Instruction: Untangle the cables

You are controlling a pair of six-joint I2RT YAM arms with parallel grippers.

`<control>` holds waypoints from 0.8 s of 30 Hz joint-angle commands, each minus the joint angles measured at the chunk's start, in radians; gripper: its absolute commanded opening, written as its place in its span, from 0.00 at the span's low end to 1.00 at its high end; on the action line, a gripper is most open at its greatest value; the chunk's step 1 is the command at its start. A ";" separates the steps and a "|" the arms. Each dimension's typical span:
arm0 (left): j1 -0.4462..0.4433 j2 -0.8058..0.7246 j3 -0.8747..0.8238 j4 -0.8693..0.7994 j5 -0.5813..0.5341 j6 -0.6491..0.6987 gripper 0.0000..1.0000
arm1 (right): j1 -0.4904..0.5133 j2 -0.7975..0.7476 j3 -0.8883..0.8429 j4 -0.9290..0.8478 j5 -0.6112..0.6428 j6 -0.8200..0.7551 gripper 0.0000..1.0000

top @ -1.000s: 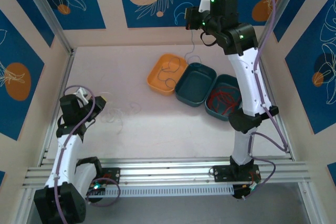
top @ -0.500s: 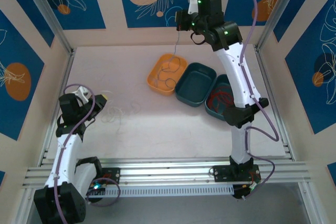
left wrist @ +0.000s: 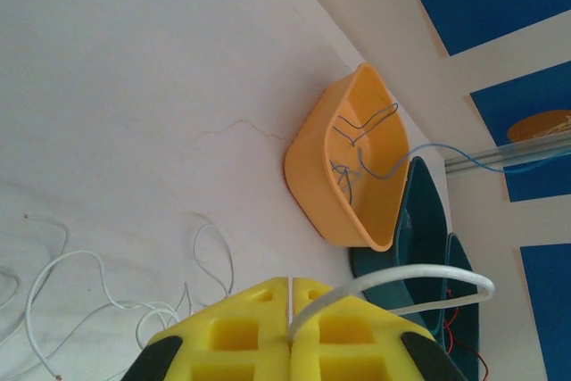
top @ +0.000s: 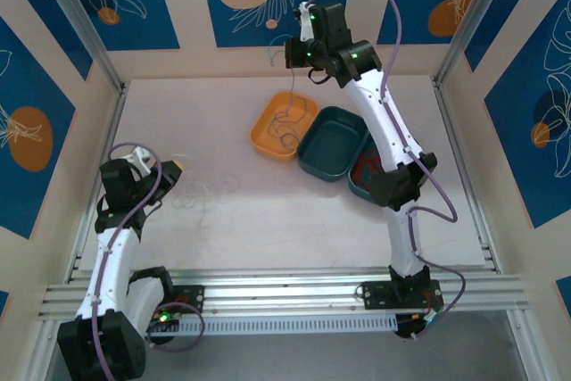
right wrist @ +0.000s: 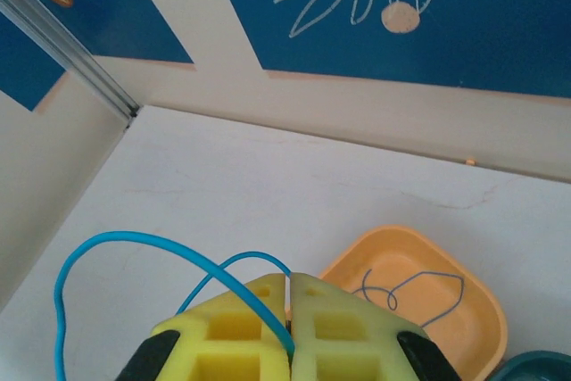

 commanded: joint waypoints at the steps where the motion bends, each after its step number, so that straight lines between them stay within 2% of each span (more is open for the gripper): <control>1: -0.001 0.000 -0.007 0.023 0.024 -0.010 0.00 | -0.015 0.029 -0.023 -0.012 -0.008 0.018 0.00; 9: -0.003 0.004 -0.015 0.023 0.036 -0.012 0.00 | -0.039 0.111 -0.037 -0.065 -0.018 0.090 0.00; 14: -0.002 0.002 -0.021 0.016 0.040 -0.007 0.00 | -0.047 0.132 -0.104 -0.120 -0.017 0.162 0.00; 19: -0.002 0.007 -0.016 0.015 0.042 -0.002 0.00 | -0.047 0.142 -0.203 -0.097 -0.044 0.190 0.00; 24: -0.005 0.009 -0.018 0.014 0.043 -0.003 0.00 | -0.049 0.199 -0.189 -0.110 -0.018 0.203 0.00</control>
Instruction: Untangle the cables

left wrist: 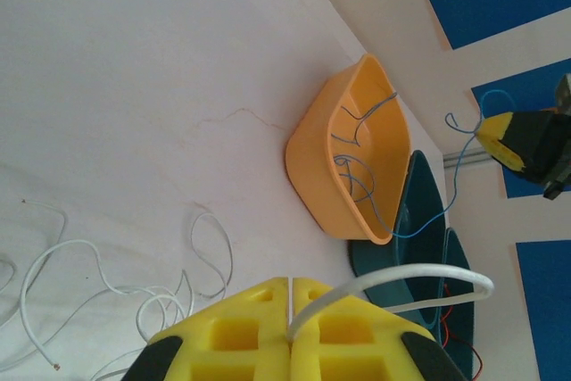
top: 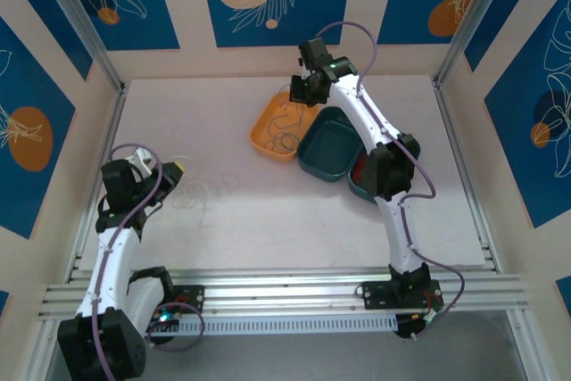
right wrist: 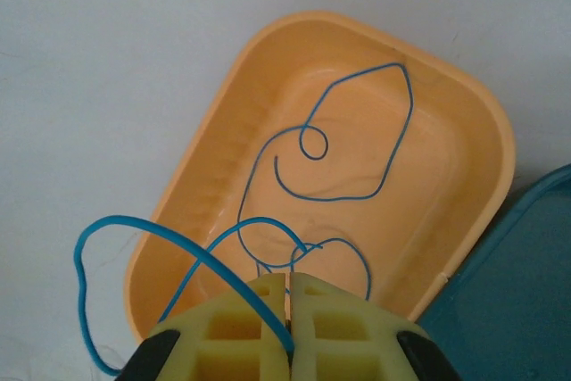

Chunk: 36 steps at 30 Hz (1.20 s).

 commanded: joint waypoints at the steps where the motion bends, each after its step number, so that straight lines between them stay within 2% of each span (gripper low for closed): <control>1: -0.005 -0.002 -0.008 0.015 0.027 0.008 0.00 | -0.006 0.054 0.026 -0.028 -0.002 0.032 0.00; 5: -0.005 -0.005 -0.011 0.008 0.028 0.009 0.00 | -0.016 0.105 0.060 -0.035 0.000 0.040 0.01; 16: -0.007 0.006 -0.011 0.007 0.025 0.014 0.00 | -0.021 0.160 0.123 -0.016 0.006 0.024 0.32; 21: -0.008 0.010 -0.013 0.010 0.024 0.015 0.00 | -0.026 0.161 0.154 -0.017 -0.001 0.008 0.35; 26: -0.008 0.012 -0.013 0.013 0.025 0.015 0.00 | -0.026 0.144 0.173 -0.055 -0.002 -0.008 0.35; 36: -0.008 0.018 0.001 0.002 0.023 0.024 0.00 | 0.061 -0.030 -0.023 -0.140 0.082 -0.094 0.33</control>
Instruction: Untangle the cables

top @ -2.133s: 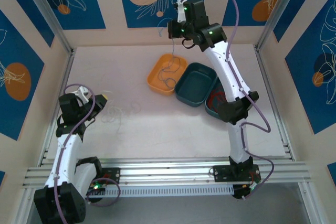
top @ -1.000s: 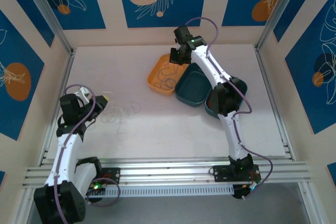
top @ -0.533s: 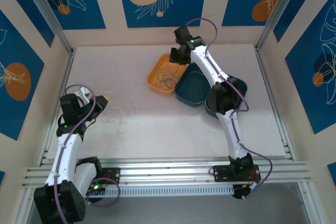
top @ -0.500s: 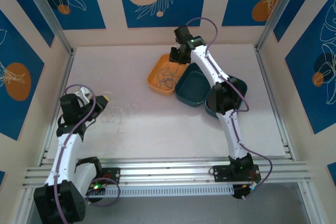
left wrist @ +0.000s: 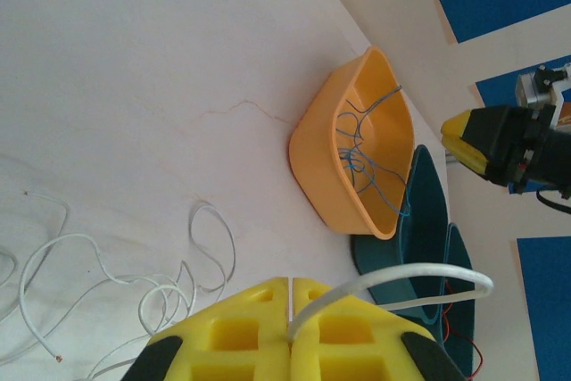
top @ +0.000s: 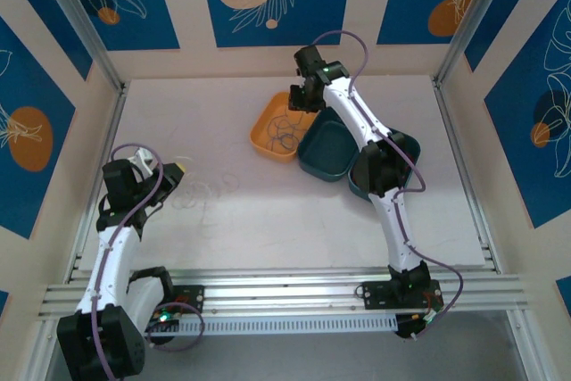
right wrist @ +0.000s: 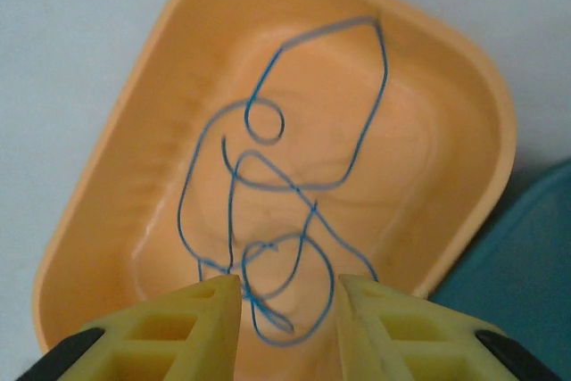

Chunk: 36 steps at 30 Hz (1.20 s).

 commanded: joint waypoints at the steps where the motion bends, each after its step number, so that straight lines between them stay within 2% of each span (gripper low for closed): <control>1: -0.006 0.002 0.005 0.001 0.014 0.022 0.00 | 0.051 -0.123 -0.083 -0.073 0.039 -0.044 0.32; 5: -0.006 0.008 0.010 0.001 0.015 0.023 0.00 | 0.093 -0.200 -0.229 -0.074 0.044 -0.056 0.24; 8: -0.006 0.013 0.014 0.000 0.016 0.023 0.00 | 0.115 -0.211 -0.267 -0.093 0.047 -0.056 0.17; 12: -0.007 0.013 0.020 -0.005 0.017 0.023 0.00 | 0.140 -0.197 -0.283 -0.100 0.069 -0.067 0.14; 19: -0.006 -0.001 0.027 -0.019 0.018 0.025 0.00 | 0.143 -0.119 -0.233 -0.103 0.086 -0.078 0.09; 36: -0.009 -0.008 0.024 -0.023 0.015 0.022 0.00 | 0.115 0.087 -0.031 -0.149 0.069 -0.089 0.09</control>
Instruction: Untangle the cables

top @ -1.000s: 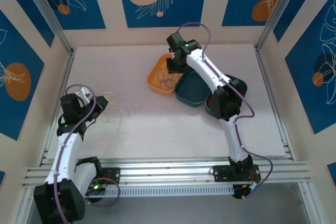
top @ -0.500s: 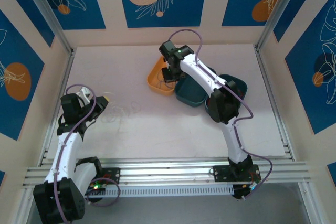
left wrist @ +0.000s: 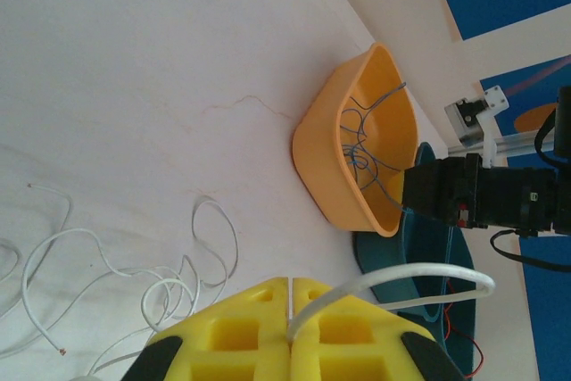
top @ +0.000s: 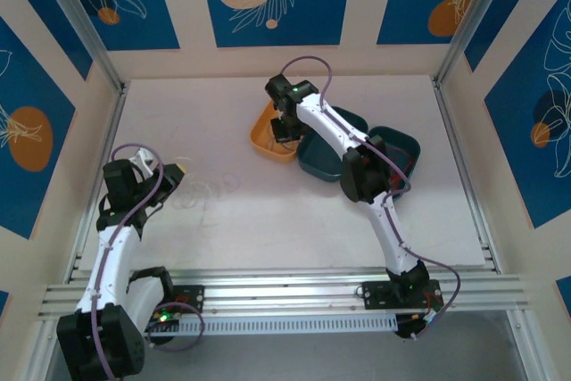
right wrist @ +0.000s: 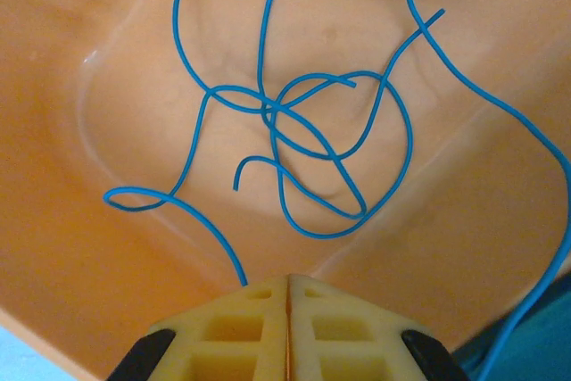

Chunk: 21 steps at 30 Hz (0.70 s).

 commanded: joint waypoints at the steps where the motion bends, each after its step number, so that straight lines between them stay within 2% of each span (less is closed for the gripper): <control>1: -0.006 -0.013 0.024 -0.010 0.015 0.022 0.00 | -0.018 0.043 0.049 -0.030 -0.007 -0.005 0.09; 10: -0.008 -0.010 0.024 -0.009 0.010 0.015 0.00 | -0.064 0.146 0.191 -0.021 -0.059 0.010 0.09; 21: -0.009 -0.003 0.024 -0.004 0.007 0.011 0.00 | -0.090 0.156 0.237 0.107 -0.067 0.024 0.13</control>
